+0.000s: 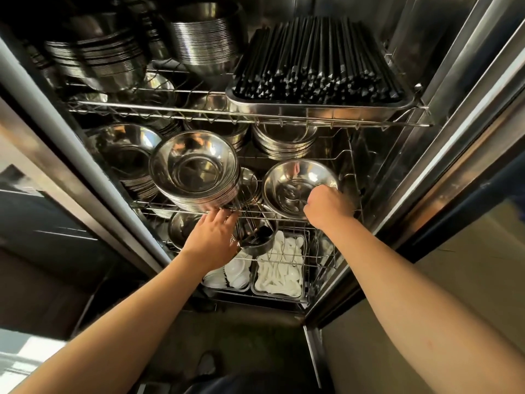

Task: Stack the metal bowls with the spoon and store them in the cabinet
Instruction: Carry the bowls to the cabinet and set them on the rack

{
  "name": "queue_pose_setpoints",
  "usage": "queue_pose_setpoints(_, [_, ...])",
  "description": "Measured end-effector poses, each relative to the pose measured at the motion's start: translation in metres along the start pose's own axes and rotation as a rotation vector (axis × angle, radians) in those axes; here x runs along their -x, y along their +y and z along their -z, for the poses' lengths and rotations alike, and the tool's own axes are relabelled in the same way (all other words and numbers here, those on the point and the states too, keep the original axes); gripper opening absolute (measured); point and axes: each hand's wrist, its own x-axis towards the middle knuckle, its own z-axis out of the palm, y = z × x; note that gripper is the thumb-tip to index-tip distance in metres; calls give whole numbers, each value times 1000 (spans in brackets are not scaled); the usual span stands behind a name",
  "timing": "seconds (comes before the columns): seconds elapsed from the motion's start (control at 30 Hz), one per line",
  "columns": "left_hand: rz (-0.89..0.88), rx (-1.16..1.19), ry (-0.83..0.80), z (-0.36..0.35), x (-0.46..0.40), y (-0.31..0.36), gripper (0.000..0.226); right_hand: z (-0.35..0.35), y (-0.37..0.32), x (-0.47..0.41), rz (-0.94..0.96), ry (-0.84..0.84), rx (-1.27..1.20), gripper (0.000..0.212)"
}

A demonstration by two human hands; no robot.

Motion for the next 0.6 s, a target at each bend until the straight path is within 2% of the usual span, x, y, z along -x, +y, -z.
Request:
queue_pose_setpoints(0.07, [5,0,18,-2,1,1,77,3,0,6,30,-1,-8,19])
queue_pose_setpoints(0.17, [14,4,23,-4,3,3,79,9,-3,24,130,10,-111,38])
queue_pose_setpoints(0.23, [18,4,25,-6,6,3,83,11,-8,44,211,-10,-200,31])
queue_pose_setpoints(0.33, [27,5,33,-7,10,2,87,8,-13,77,262,-149,-365,7])
queue_pose_setpoints(0.47, [62,10,3,-8,8,7,92,-16,-7,99,244,-339,-458,10])
queue_pose_setpoints(0.6, [100,11,-32,-12,9,9,92,-47,-5,92,154,-447,-501,20])
